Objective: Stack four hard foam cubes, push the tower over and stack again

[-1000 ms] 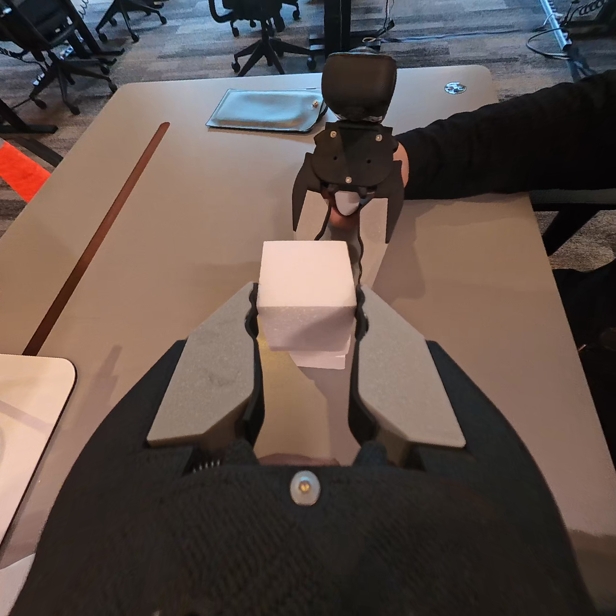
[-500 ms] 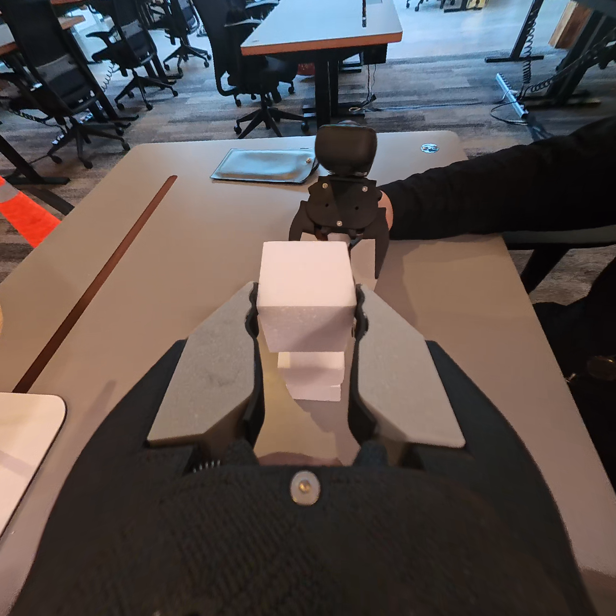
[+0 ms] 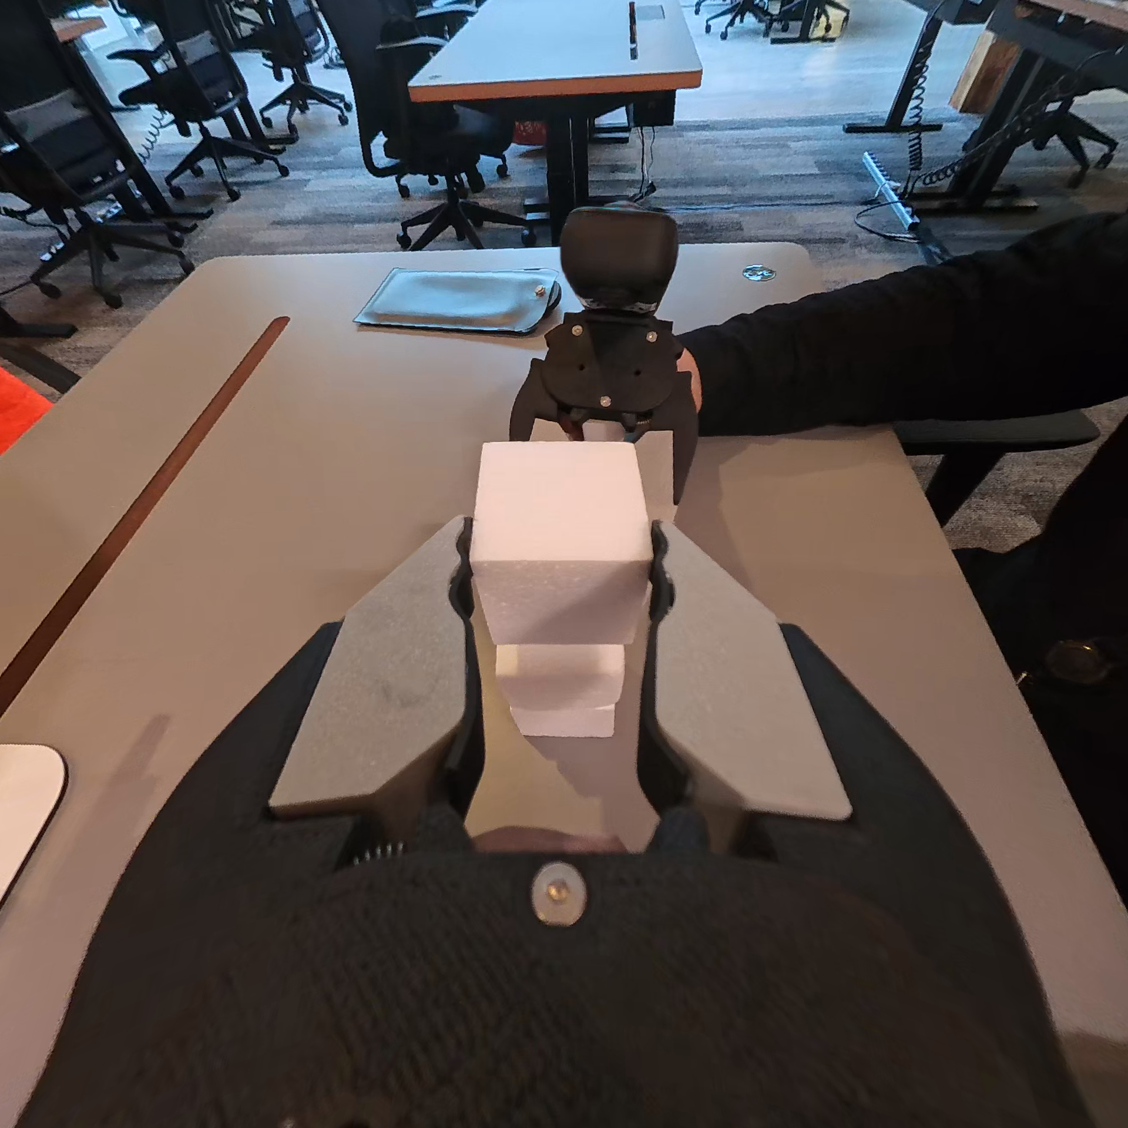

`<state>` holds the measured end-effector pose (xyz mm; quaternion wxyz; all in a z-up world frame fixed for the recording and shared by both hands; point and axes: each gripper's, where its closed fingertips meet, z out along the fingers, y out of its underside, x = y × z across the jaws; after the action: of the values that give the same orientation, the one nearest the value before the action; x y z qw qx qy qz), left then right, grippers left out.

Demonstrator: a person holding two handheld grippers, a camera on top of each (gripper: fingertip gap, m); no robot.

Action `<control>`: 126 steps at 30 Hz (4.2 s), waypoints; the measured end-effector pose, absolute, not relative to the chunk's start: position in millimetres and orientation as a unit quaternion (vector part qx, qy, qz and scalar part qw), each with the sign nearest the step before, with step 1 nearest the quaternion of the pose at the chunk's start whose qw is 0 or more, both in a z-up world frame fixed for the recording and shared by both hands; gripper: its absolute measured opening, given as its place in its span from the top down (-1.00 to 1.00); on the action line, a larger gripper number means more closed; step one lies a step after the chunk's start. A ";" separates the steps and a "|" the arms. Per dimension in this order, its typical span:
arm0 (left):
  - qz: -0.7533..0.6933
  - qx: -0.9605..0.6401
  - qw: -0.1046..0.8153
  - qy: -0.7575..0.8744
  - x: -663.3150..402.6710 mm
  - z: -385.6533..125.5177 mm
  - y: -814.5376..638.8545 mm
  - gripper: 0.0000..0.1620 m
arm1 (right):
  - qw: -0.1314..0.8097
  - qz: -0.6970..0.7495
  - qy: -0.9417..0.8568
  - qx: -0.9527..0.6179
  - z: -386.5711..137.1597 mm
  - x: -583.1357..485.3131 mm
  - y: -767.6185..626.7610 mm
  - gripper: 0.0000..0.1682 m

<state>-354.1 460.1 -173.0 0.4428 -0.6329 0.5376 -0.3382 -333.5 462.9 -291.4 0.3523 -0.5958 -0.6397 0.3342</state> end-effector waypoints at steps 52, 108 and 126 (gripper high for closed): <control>-0.354 -0.651 0.429 0.516 -358.0 -187.2 468.2 0.17 | 0.352 0.334 -0.640 -0.596 -291.6 -333.6 462.5 0.34; -0.177 -0.809 0.547 0.123 -582.5 -234.3 633.4 0.12 | 0.349 0.340 -0.639 -0.595 -291.0 -333.4 462.4 0.34; 0.019 -0.857 0.441 0.266 -622.5 -295.0 661.8 0.14 | 0.330 0.351 -0.643 -0.596 -292.8 -333.5 459.6 0.34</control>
<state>-622.5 661.8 -295.0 0.4408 -0.8571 0.2658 0.0193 -333.5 459.6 -292.8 0.3304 -0.5955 -0.6427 0.3510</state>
